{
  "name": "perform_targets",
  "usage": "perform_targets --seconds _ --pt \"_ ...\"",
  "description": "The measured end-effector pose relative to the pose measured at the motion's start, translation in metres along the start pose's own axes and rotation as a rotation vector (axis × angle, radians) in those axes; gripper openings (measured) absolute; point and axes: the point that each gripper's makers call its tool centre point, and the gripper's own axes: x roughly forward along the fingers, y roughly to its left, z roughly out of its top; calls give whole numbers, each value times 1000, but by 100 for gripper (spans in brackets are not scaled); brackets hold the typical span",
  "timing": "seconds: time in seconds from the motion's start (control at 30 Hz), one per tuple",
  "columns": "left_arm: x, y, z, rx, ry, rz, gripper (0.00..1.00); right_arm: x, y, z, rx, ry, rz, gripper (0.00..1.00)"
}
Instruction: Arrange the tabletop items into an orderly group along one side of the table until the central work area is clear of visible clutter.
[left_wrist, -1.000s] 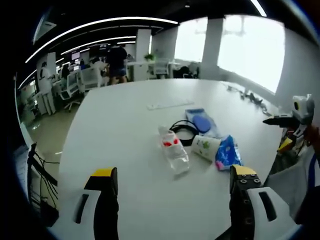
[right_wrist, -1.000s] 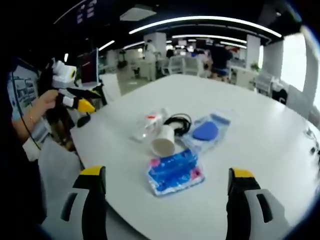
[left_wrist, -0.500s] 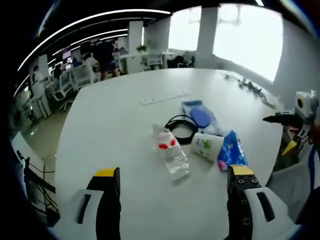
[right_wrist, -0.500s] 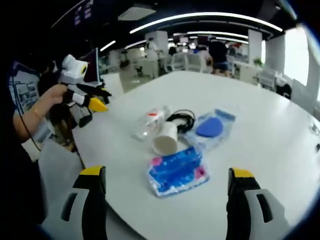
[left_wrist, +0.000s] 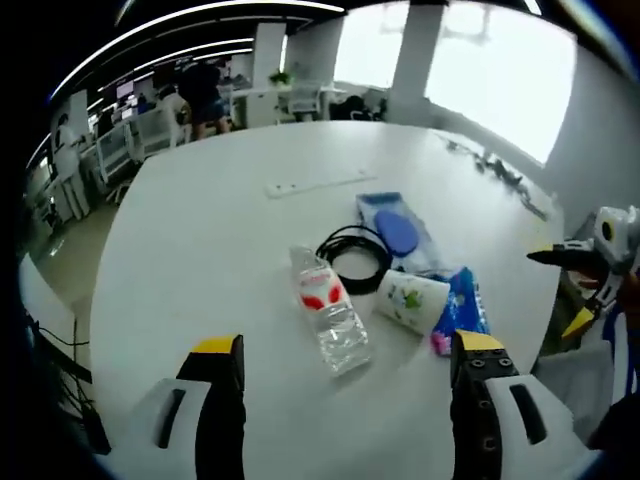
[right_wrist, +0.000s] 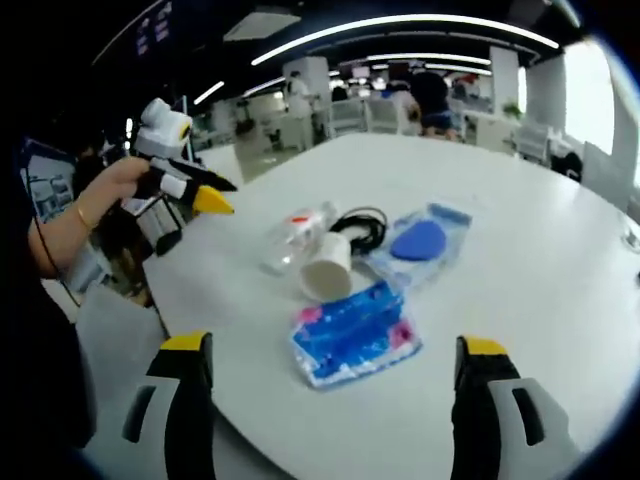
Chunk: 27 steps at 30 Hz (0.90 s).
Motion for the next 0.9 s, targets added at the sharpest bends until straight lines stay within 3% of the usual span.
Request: perform_targets --seconds 0.13,0.5,0.57,0.67,0.9 --pt "8 5 3 -34 15 8 81 1 0 -2 11 1 1 98" --pt "31 11 -1 -19 80 44 76 4 -4 -4 12 -1 2 96" --pt "36 13 -5 -11 110 56 76 4 -9 1 8 -35 -27 94" --pt "43 13 -3 -20 106 54 75 3 -13 4 36 -57 -33 93" --pt "60 15 -3 -47 135 45 73 2 -23 2 61 -65 -62 93"
